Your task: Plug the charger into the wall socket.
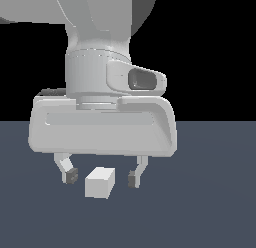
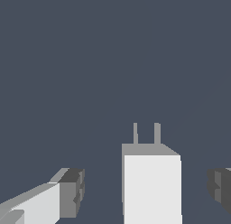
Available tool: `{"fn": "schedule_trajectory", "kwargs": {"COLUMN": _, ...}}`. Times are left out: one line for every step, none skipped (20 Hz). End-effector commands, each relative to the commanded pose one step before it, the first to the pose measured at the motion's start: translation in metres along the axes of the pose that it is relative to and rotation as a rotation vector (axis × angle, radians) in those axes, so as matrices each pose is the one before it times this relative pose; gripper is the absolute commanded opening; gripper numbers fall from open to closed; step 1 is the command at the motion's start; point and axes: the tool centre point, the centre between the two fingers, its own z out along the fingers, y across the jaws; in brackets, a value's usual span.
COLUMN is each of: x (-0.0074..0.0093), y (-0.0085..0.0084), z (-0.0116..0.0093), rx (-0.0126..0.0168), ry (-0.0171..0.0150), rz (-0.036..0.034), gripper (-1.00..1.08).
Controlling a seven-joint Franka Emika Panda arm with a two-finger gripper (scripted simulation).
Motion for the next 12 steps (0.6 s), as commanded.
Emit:
{"fn": "schedule_trajectory", "kwargs": {"x": 0.00036, "y": -0.00018, "z": 0.00468, "rx": 0.00022, "ry": 0.00120, "rz": 0.00007, "gripper": 1.00}}
{"fn": "schedule_trajectory", "kwargs": {"x": 0.00001, "y": -0.00002, "z": 0.00074, "rx": 0.00000, "ry": 0.00000, "rz": 0.00000, "gripper": 1.00}}
{"fn": "schedule_trajectory", "kwargs": {"x": 0.00000, "y": -0.00001, "z": 0.00024, "rx": 0.00000, "ry": 0.00000, "rz": 0.00000, "gripper": 1.00}}
{"fn": "schedule_trajectory", "kwargs": {"x": 0.00000, "y": 0.00000, "z": 0.00000, "rx": 0.00000, "ry": 0.00000, "rz": 0.00000, "gripper": -1.00}}
{"fn": "schedule_trajectory", "kwargs": {"x": 0.00000, "y": 0.00000, "z": 0.00000, "rx": 0.00000, "ry": 0.00000, "rz": 0.00000, "gripper": -1.00}}
{"fn": "schedule_trajectory", "kwargs": {"x": 0.00000, "y": 0.00000, "z": 0.00000, "rx": 0.00000, "ry": 0.00000, "rz": 0.00000, "gripper": -1.00}}
{"fn": "schedule_trajectory", "kwargs": {"x": 0.00000, "y": 0.00000, "z": 0.00000, "rx": 0.00000, "ry": 0.00000, "rz": 0.00000, "gripper": -1.00}}
{"fn": "schedule_trajectory", "kwargs": {"x": 0.00000, "y": 0.00000, "z": 0.00000, "rx": 0.00000, "ry": 0.00000, "rz": 0.00000, "gripper": -1.00}}
{"fn": "schedule_trajectory", "kwargs": {"x": 0.00000, "y": 0.00000, "z": 0.00000, "rx": 0.00000, "ry": 0.00000, "rz": 0.00000, "gripper": -1.00}}
{"fn": "schedule_trajectory", "kwargs": {"x": 0.00000, "y": 0.00000, "z": 0.00000, "rx": 0.00000, "ry": 0.00000, "rz": 0.00000, "gripper": -1.00}}
{"fn": "schedule_trajectory", "kwargs": {"x": 0.00000, "y": 0.00000, "z": 0.00000, "rx": 0.00000, "ry": 0.00000, "rz": 0.00000, "gripper": -1.00}}
{"fn": "schedule_trajectory", "kwargs": {"x": 0.00000, "y": 0.00000, "z": 0.00000, "rx": 0.00000, "ry": 0.00000, "rz": 0.00000, "gripper": -1.00}}
